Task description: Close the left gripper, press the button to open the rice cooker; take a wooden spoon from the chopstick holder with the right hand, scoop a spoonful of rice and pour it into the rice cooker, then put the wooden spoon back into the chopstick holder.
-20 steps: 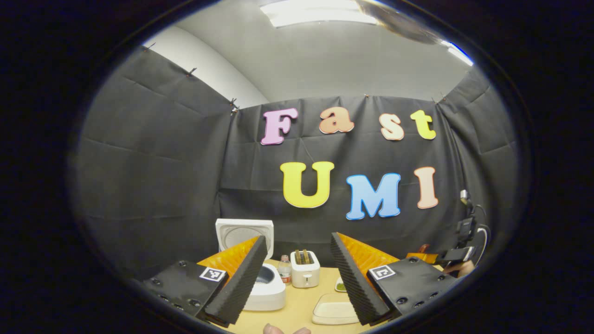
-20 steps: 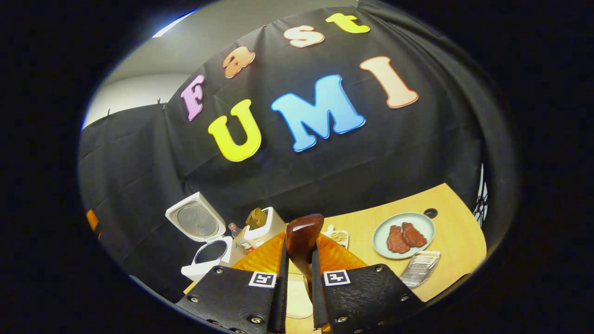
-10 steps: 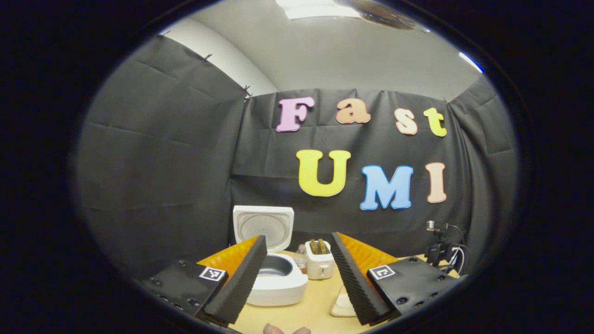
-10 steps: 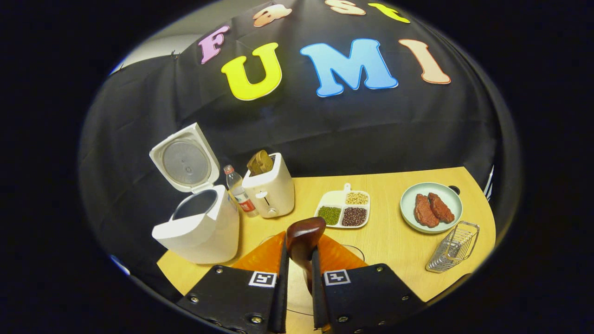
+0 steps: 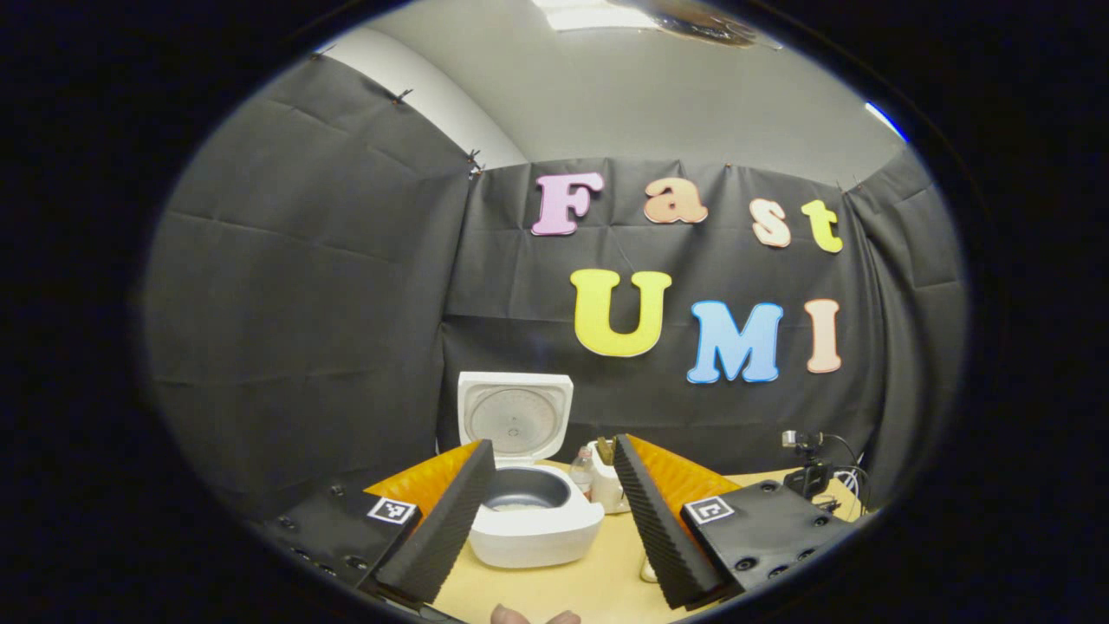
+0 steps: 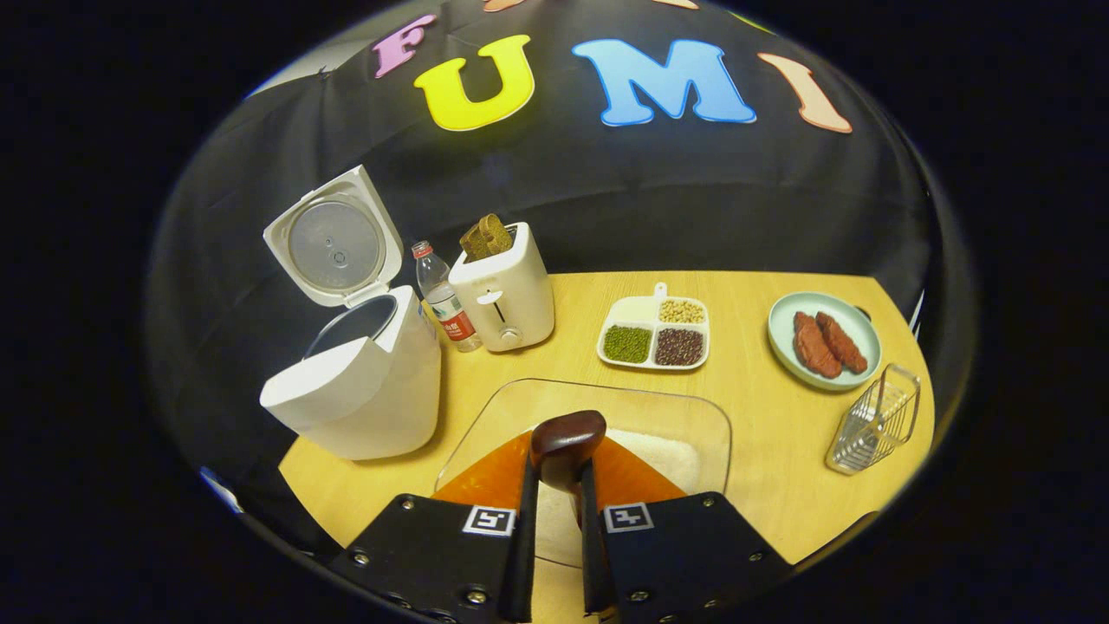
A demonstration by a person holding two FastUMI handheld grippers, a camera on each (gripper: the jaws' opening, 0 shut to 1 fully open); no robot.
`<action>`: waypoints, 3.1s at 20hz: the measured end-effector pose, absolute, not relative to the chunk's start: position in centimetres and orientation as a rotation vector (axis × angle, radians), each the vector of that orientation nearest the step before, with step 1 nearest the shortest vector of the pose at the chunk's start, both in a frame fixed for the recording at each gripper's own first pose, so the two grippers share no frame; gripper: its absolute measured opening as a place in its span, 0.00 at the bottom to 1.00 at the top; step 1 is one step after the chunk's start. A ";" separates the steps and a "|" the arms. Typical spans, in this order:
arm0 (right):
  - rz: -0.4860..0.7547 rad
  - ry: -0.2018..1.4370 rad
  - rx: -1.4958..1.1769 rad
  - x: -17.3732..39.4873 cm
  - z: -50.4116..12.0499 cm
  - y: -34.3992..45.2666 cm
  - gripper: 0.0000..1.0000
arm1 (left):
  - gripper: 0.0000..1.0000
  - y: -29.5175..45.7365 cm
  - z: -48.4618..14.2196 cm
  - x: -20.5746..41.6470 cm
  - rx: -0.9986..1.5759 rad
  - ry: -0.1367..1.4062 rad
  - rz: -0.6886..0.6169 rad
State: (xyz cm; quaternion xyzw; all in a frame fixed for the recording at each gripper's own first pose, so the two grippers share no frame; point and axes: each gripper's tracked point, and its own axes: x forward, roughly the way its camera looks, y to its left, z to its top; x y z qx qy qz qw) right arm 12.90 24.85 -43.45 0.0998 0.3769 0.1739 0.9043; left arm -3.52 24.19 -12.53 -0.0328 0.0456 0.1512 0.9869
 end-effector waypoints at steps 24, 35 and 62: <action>0.218 0.710 0.837 15.7 -36.1 22.0 0.23 | 0.96 26.3 -12.5 -2.7 -0.069 0.084 0.302; 0.332 0.647 1.013 16.5 -26.5 29.7 0.23 | 0.93 30.9 -12.3 -4.6 -0.078 0.064 0.363; 0.609 0.627 0.262 23.6 -32.0 58.2 0.23 | 0.93 41.0 -16.6 -5.7 -0.157 0.094 0.482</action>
